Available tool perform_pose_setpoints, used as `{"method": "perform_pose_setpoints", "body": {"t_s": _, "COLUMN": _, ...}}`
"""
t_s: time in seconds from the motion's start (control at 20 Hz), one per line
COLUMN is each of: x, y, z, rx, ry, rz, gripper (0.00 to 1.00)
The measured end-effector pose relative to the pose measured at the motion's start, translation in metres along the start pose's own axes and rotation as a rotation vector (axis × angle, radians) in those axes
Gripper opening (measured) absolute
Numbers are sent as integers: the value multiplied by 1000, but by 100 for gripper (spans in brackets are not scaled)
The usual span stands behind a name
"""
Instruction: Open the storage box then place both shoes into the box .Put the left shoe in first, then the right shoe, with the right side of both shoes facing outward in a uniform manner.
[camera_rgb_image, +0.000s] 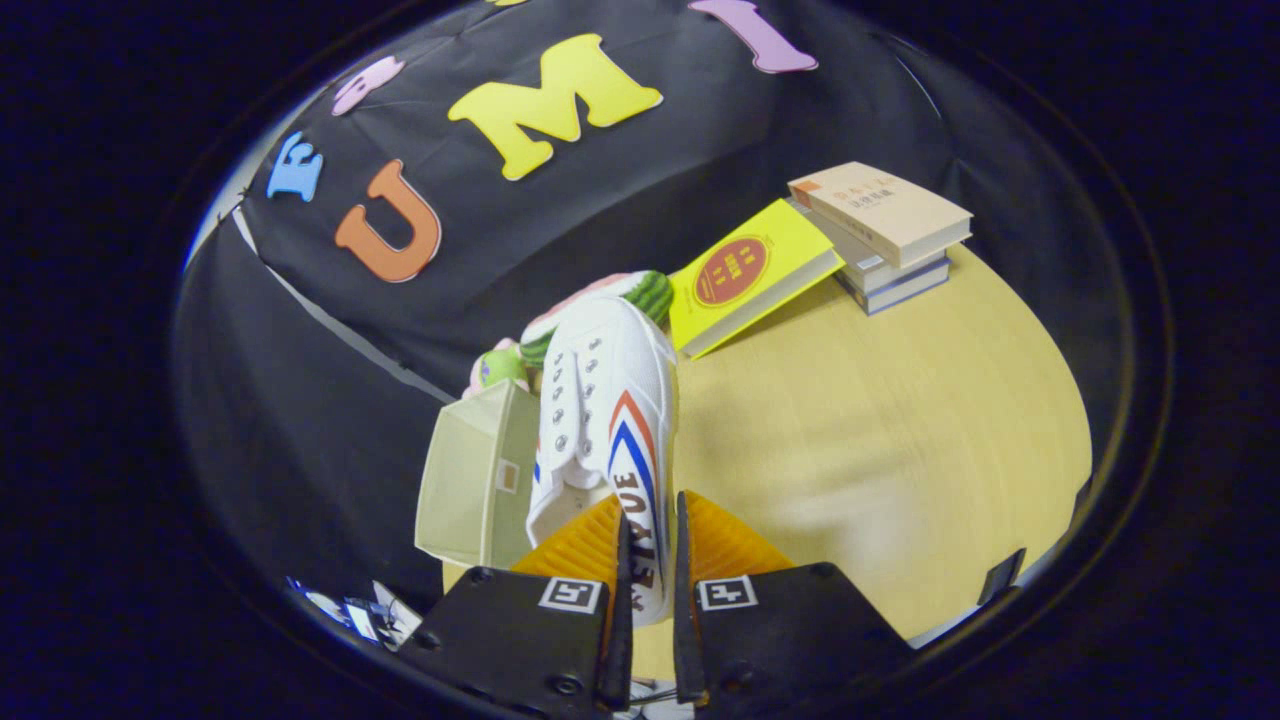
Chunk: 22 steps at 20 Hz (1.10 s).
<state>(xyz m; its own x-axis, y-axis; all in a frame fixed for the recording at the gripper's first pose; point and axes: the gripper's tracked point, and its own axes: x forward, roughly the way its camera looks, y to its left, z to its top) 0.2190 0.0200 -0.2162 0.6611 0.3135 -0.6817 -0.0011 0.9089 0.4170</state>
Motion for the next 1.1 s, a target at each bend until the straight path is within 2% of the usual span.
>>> {"method": "perform_pose_setpoints", "body": {"t_s": 0.35, "x": 7, "y": 99, "z": -12, "rx": 41, "ry": -60, "rz": 57, "gripper": 22}}
{"method": "perform_pose_setpoints", "body": {"t_s": 0.6, "x": 33, "y": 146, "z": -35, "rx": 48, "ry": -75, "rz": 50, "gripper": 22}}
{"method": "perform_pose_setpoints", "body": {"t_s": 0.9, "x": 68, "y": 183, "z": -55, "rx": 94, "ry": -119, "rz": 84, "gripper": 22}}
{"method": "perform_pose_setpoints", "body": {"t_s": 1.1, "x": 93, "y": 190, "z": -70, "rx": 89, "ry": -131, "rz": 61, "gripper": 22}}
